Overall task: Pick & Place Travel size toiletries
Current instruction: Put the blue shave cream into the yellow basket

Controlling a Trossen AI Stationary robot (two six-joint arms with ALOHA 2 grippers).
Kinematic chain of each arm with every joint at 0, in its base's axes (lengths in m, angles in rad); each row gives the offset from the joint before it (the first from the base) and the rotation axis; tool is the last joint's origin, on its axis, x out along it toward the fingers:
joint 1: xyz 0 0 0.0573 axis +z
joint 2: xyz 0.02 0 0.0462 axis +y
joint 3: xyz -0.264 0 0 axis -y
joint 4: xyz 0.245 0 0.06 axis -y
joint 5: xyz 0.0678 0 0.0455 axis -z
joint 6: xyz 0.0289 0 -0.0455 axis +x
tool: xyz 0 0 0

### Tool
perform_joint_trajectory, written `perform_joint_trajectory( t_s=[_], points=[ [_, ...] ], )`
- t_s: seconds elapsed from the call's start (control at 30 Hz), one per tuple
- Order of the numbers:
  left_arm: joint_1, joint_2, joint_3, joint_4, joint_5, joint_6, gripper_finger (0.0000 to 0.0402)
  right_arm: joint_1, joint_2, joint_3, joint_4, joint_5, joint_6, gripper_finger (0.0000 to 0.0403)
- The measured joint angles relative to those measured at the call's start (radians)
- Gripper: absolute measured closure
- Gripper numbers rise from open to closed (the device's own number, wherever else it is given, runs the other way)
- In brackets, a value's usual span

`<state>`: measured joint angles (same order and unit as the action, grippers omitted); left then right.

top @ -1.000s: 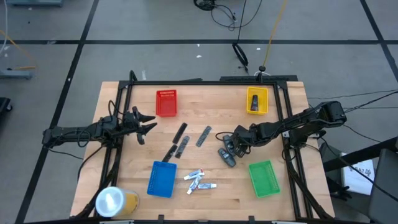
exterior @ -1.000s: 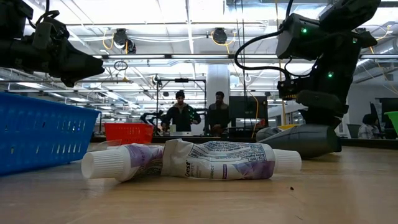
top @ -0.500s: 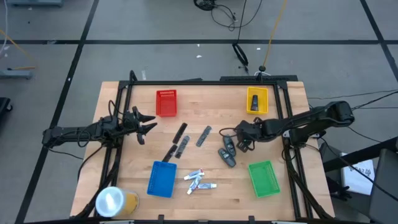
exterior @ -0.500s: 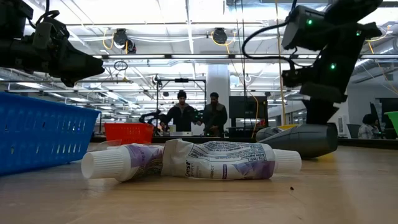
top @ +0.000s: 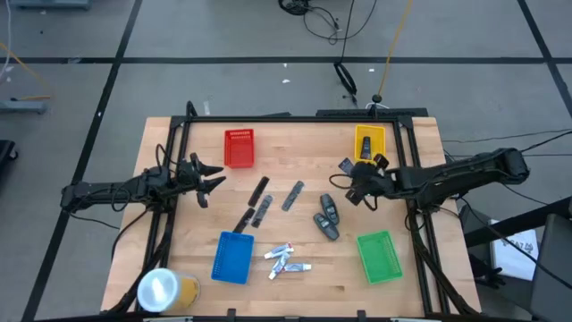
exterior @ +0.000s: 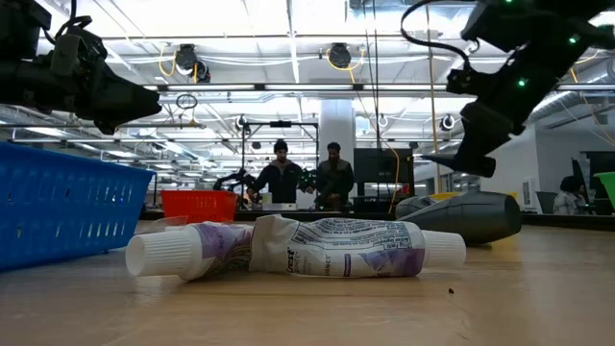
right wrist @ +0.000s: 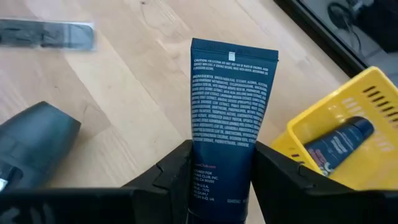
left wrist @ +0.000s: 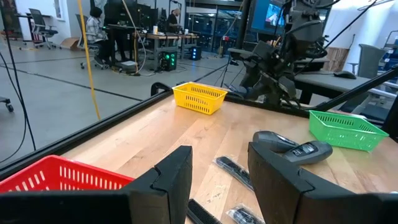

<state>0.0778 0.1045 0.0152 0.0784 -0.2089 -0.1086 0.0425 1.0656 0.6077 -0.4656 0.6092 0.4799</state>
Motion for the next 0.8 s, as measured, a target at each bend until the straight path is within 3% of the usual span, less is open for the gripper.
perform_joint_trajectory(
  t_s=[0.2,0.5,0.67,0.8],
  points=[
    [0.000,0.000,0.000,0.000,0.000,0.000,0.0247,-0.043,-0.157,-0.158,0.206,-0.002,-0.080,0.0264],
    [0.000,0.000,0.000,0.000,0.000,0.000,0.0247,-0.164,-0.352,-0.282,0.437,0.042,-0.295,0.0264],
    [0.000,0.000,0.000,0.000,0.000,0.000,0.0247,-0.234,-0.425,-0.380,0.611,-0.002,-0.409,0.0264],
    [0.000,0.000,0.000,0.000,0.000,0.000,0.0247,-0.289,-0.477,-0.435,0.702,-0.108,-0.425,0.0264]
  ],
)
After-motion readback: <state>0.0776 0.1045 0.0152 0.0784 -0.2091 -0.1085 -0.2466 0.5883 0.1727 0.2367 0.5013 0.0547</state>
